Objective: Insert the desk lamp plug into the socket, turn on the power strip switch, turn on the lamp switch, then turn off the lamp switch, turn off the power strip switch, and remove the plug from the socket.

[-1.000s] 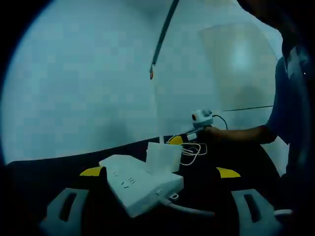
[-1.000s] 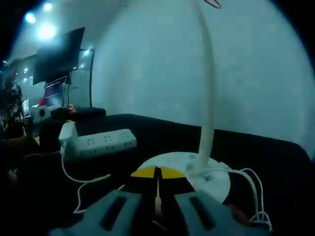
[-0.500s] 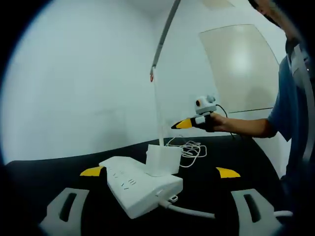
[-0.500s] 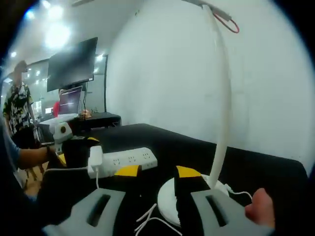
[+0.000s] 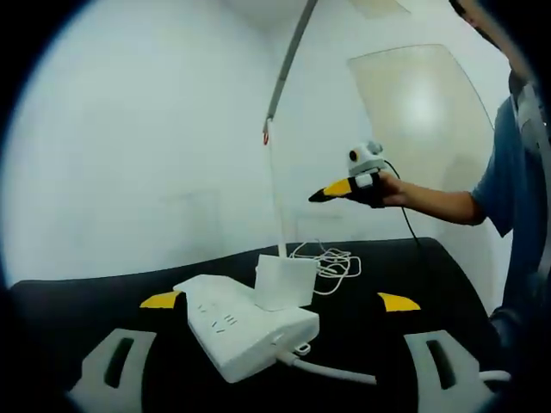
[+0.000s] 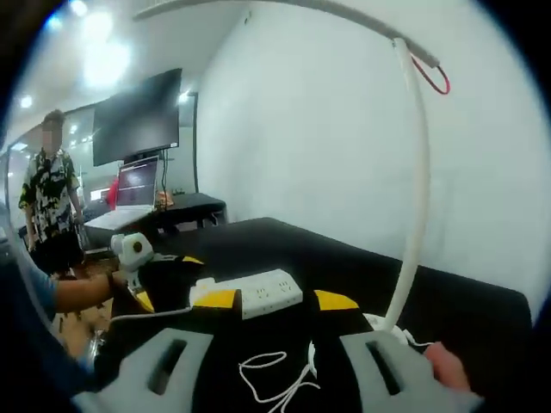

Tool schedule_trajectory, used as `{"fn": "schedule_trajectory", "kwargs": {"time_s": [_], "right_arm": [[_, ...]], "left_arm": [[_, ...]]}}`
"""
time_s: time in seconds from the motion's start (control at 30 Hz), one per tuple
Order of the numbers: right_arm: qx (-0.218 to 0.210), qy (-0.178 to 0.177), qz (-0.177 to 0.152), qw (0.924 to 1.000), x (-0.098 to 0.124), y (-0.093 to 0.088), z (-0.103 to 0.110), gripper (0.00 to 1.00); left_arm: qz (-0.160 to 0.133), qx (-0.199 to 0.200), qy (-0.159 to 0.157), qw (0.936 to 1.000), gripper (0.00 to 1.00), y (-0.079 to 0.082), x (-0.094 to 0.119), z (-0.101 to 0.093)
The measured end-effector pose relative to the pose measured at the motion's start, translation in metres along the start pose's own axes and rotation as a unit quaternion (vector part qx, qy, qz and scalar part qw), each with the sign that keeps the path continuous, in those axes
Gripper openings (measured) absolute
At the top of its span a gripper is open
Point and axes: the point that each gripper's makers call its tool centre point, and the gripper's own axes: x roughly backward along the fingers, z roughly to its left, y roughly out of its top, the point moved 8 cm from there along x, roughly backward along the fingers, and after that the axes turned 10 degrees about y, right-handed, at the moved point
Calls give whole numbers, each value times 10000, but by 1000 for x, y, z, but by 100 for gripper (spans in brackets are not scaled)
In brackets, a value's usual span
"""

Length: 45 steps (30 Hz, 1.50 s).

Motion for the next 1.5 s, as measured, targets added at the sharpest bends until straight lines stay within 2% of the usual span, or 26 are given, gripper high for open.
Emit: {"fn": "schedule_trajectory", "kwargs": {"time_s": [0.1, 0.23, 0.33, 0.43, 0.57, 0.7, 0.87, 0.93, 1.03, 1.1, 1.2, 1.27, 1.33, 1.5], "right_arm": [[-168, 27, -74, 9998, 4, 4, 7, 33], [-772, 288, -354, 9960, 8, 13, 23, 33], [-1063, 447, -474, 9922, 11, 21, 30, 34], [-1212, 568, -527, 9896, 14, 31, 43, 34], [-1202, 655, -554, 9890, 19, 47, 58, 34], [-1430, 861, -644, 9839, 23, 63, 78, 35], [-1844, 1135, -784, 9731, 31, 83, 94, 35], [-2064, 1260, -910, 9660, 34, 91, 101, 35], [-2471, 1441, -1182, 9509, 41, 106, 109, 35], [-2519, 1460, -1174, 9494, 44, 112, 112, 35], [-2390, 1424, -1093, 9543, 47, 122, 120, 35], [-2396, 1486, -1115, 9529, 48, 129, 128, 35], [-2658, 1625, -1264, 9418, 50, 138, 136, 35], [-3057, 1739, -1501, 9240, 52, 158, 139, 35]], "left_arm": [[-11, 16, 11, 10000, 85, 0, 0, 1], [-26, 28, 19, 10000, 85, 0, 0, 1], [-23, 22, 17, 10000, 85, 0, 0, 1], [-27, 22, 10, 10000, 85, 0, 0, 1], [-49, 46, 12, 10000, 85, 1, 0, 1], [-66, 63, 14, 10000, 85, 1, 0, 2], [-67, 67, 7, 10000, 85, 1, 0, 1], [-72, 66, 1, 10000, 85, 1, 0, 1], [-79, 78, 2, 9999, 85, 1, 0, 1], [-88, 85, 8, 9999, 85, 1, 0, 0], [-93, 101, 17, 9999, 85, 1, 0, 1], [-107, 112, 17, 9999, 84, 1, 0, 2], [-119, 125, 14, 9998, 84, 1, 0, 2], [-188, 195, -6, 9996, 84, 3, 0, 4]]}}
